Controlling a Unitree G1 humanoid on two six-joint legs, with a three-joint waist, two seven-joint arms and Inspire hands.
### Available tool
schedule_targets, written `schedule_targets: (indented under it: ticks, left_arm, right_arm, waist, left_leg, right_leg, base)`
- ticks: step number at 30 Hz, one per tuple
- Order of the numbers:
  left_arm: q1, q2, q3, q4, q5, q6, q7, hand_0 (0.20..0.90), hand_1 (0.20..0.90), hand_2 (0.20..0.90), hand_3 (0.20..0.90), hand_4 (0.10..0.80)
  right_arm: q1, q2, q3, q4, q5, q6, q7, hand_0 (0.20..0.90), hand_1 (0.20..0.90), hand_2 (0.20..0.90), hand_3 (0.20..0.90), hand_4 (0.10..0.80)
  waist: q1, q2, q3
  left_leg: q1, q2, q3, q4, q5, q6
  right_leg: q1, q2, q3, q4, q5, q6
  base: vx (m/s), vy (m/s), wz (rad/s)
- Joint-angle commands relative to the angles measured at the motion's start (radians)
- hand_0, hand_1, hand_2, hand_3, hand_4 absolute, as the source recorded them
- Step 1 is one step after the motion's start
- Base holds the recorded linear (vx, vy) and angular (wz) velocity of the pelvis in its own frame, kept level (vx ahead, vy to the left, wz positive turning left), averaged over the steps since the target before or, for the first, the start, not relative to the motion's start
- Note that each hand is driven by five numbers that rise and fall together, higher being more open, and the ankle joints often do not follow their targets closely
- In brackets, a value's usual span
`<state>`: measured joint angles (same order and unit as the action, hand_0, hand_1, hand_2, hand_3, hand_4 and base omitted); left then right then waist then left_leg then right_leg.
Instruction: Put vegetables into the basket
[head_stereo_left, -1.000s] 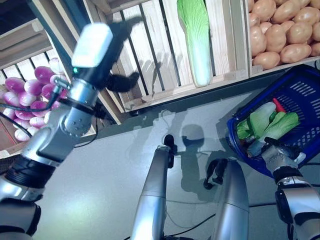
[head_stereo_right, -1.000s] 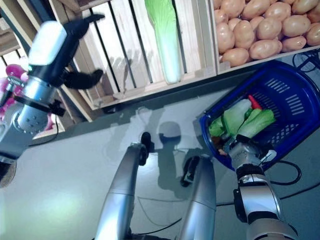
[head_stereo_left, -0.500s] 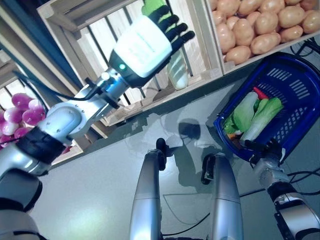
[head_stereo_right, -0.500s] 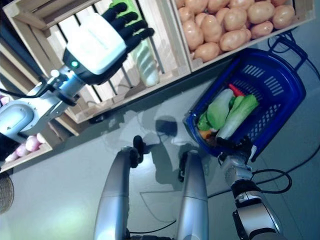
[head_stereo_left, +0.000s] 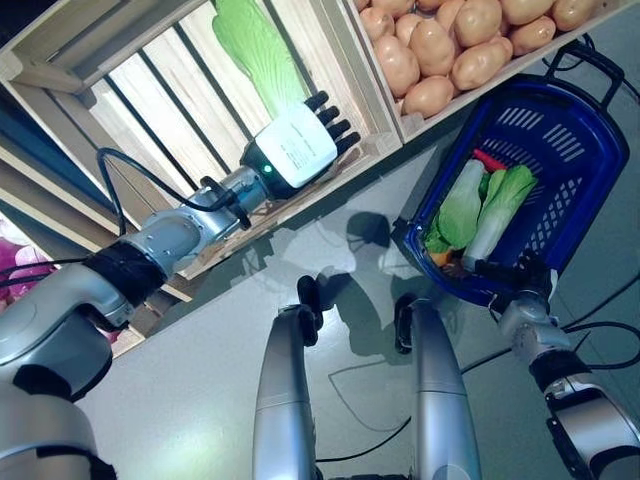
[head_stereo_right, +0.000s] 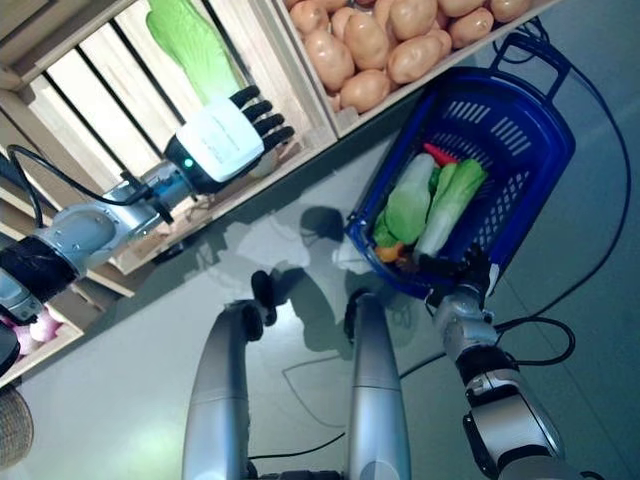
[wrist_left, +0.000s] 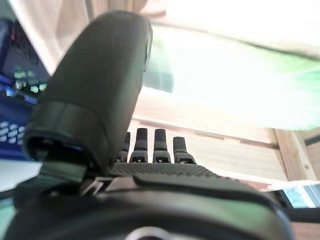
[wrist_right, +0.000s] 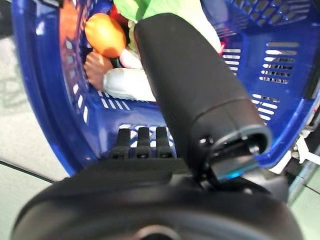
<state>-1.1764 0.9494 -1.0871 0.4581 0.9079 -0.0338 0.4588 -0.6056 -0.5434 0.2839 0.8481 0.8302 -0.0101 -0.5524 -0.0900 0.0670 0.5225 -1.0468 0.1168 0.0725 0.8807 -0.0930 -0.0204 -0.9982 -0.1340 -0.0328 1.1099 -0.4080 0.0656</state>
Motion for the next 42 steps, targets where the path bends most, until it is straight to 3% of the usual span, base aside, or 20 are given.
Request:
schedule_targets:
  ticks: [1,7,11,15,26,30,31,32,42]
  left_arm:
    - [-0.124,0.008,0.062,0.049,0.010,0.052,0.042,0.900,0.900,0.900,0.900,0.800]
    - [-0.081,0.005,0.088,0.128,0.128,0.060,0.084,0.900,0.900,0.900,0.900,0.800]
    - [-0.071,0.001,0.100,0.179,0.208,0.114,0.188,0.900,0.900,0.900,0.900,0.800]
    - [-0.076,-0.004,0.100,0.203,0.254,0.090,0.175,0.900,0.900,0.900,0.900,0.800]
    - [-0.103,-0.067,0.111,0.315,0.256,0.091,0.305,0.900,0.900,0.900,0.900,0.800]
    - [-0.096,-0.074,0.114,0.326,0.273,0.095,0.294,0.900,0.900,0.900,0.900,0.800]
    - [-0.095,-0.074,0.112,0.323,0.266,0.105,0.289,0.505,0.505,0.505,0.505,0.536]
    - [-0.095,-0.075,0.114,0.329,0.265,0.105,0.284,0.300,0.300,0.300,0.300,0.400]
    - [-0.059,-0.074,0.127,0.308,0.252,0.101,0.260,0.300,0.300,0.300,0.300,0.400]
  right_arm:
    - [-0.002,-0.085,-0.036,-0.049,-0.045,-0.066,-0.032,0.900,0.900,0.900,0.900,0.800]
    - [-0.002,-0.106,-0.051,-0.064,-0.045,-0.057,-0.036,0.900,0.900,0.900,0.900,0.800]
    - [-0.006,-0.114,-0.048,-0.084,-0.045,-0.057,-0.033,0.900,0.900,0.900,0.900,0.800]
    - [0.005,-0.118,-0.032,-0.116,-0.046,-0.042,-0.030,0.900,0.900,0.900,0.900,0.800]
    - [-0.016,-0.138,0.008,-0.195,-0.114,-0.014,-0.041,0.900,0.900,0.900,0.900,0.800]
    - [-0.009,-0.143,0.009,-0.230,-0.136,-0.006,-0.052,0.900,0.900,0.900,0.900,0.800]
    - [-0.006,-0.142,0.008,-0.238,-0.138,-0.005,-0.058,0.900,0.900,0.900,0.900,0.800]
    - [-0.005,-0.142,0.008,-0.240,-0.138,-0.004,-0.059,0.900,0.900,0.900,0.900,0.800]
    - [0.021,-0.139,-0.004,-0.260,-0.164,-0.003,-0.049,0.900,0.900,0.900,0.900,0.800]
  waist:
    - [0.002,-0.038,-0.002]
    - [0.001,-0.038,-0.002]
    - [-0.002,-0.042,-0.002]
    - [-0.009,-0.048,-0.002]
    - [-0.027,-0.073,-0.002]
    - [-0.032,-0.077,-0.002]
    - [-0.033,-0.078,-0.002]
    - [-0.034,-0.079,-0.002]
    - [-0.038,-0.072,-0.002]
  left_leg:
    - [0.105,0.002,0.055,-0.010,-0.147,0.023]
    - [0.093,0.005,0.053,-0.011,-0.146,0.018]
    - [0.075,0.008,0.051,0.000,-0.150,0.016]
    - [0.081,0.012,0.045,0.020,-0.184,0.010]
    - [0.045,0.022,0.041,0.045,-0.195,0.006]
    - [0.039,0.027,0.043,0.051,-0.197,0.003]
    - [0.039,0.027,0.043,0.053,-0.200,0.003]
    - [0.034,0.026,0.042,0.058,-0.202,0.003]
    - [0.044,0.031,0.047,0.076,-0.221,0.003]
  right_leg:
    - [0.026,0.010,-0.010,-0.155,0.198,-0.021]
    - [0.018,0.008,-0.011,-0.161,0.195,-0.021]
    - [0.001,0.009,-0.008,-0.150,0.191,-0.023]
    - [0.007,0.012,-0.003,-0.131,0.160,-0.017]
    - [-0.025,0.022,0.005,-0.108,0.147,-0.026]
    - [-0.030,0.023,0.008,-0.104,0.146,-0.026]
    - [-0.031,0.024,0.009,-0.103,0.145,-0.026]
    - [-0.035,0.024,0.010,-0.098,0.143,-0.025]
    - [-0.025,0.016,0.013,-0.089,0.128,-0.023]
  base:
    - [-0.018,0.007,-0.11]
    - [-0.005,0.002,-0.03]
    - [0.000,0.018,-0.01]
    - [0.056,0.059,-0.03]
    - [0.004,0.036,-0.07]
    - [0.004,0.008,0.00]
    - [0.015,0.020,-0.06]
    - [0.016,0.019,-0.08]
    - [0.018,0.025,-0.06]
